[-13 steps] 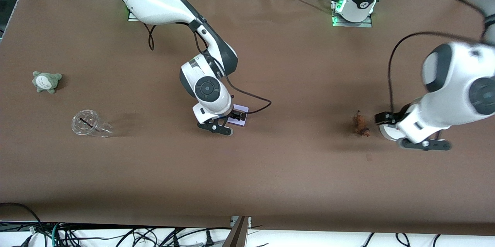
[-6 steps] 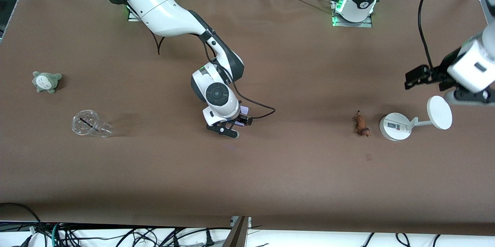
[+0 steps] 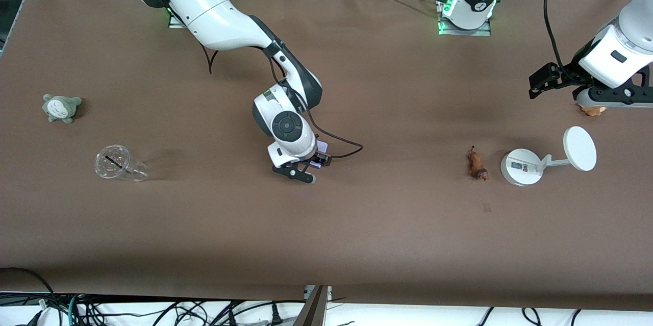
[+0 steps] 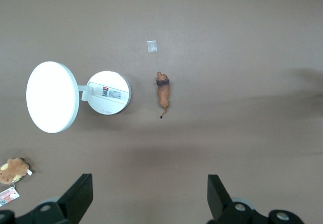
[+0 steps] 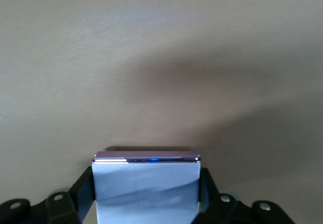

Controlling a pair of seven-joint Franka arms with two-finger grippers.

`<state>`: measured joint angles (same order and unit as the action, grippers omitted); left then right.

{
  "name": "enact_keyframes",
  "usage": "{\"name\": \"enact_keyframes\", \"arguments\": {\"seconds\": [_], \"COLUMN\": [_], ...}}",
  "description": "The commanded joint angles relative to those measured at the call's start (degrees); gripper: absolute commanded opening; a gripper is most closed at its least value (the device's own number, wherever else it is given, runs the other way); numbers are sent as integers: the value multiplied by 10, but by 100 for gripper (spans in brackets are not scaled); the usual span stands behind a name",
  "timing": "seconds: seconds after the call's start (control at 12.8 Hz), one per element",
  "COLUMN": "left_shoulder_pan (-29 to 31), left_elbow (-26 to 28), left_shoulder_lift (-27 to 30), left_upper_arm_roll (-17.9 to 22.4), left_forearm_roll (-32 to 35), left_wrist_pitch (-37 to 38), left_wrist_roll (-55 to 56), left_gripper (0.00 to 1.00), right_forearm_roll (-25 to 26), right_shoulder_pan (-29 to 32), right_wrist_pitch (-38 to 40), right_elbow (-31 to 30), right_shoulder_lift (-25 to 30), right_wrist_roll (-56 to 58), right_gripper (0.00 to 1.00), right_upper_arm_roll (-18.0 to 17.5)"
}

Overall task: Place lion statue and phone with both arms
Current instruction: 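Release the lion, raise the left gripper while the right gripper lifts the phone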

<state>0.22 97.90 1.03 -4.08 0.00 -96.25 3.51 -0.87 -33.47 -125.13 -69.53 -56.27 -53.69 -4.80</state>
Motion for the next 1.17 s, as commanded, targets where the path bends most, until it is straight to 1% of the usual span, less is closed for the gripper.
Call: {"name": "enact_keyframes", "arguments": {"seconds": [0.0,0.23,0.39,0.63,0.7,0.78,0.86,1.02,1.1], "left_shoulder_pan": [6,7,7,7,7,8,8,9,9], "left_elbow": [-3,-4,-4,-3,-3,-4,-3,-4,-4], "left_shoulder_lift": [0,-1,-1,-1,-1,-2,-1,-2,-2], "left_upper_arm_roll": [-5,-1,0,1,1,1,2,2,2], "left_forearm_roll": [-7,-7,-7,-7,-7,-8,-8,-8,-8], "left_wrist_pitch": [7,8,10,12,12,12,12,11,11], "left_wrist_roll": [-9,-11,-10,-10,-10,-10,-10,-10,-10], "left_gripper": [100,100,100,100,100,100,100,100,100], "right_forearm_roll": [5,-1,1,2,8,12,20,16,15], "right_shoulder_pan": [19,86,101,143,149,148,149,150,150], "right_wrist_pitch": [105,247,302,375,385,382,372,344,315], "right_elbow": [8,8,7,5,-2,-23,-41,-68,-95], "right_shoulder_lift": [62,162,210,254,266,282,292,294,295], "right_wrist_roll": [90,195,242,327,365,412,453,536,558], "right_gripper": [3,3,3,3,3,3,3,3,3], "right_upper_arm_roll": [9,6,10,11,21,45,57,97,108]}}
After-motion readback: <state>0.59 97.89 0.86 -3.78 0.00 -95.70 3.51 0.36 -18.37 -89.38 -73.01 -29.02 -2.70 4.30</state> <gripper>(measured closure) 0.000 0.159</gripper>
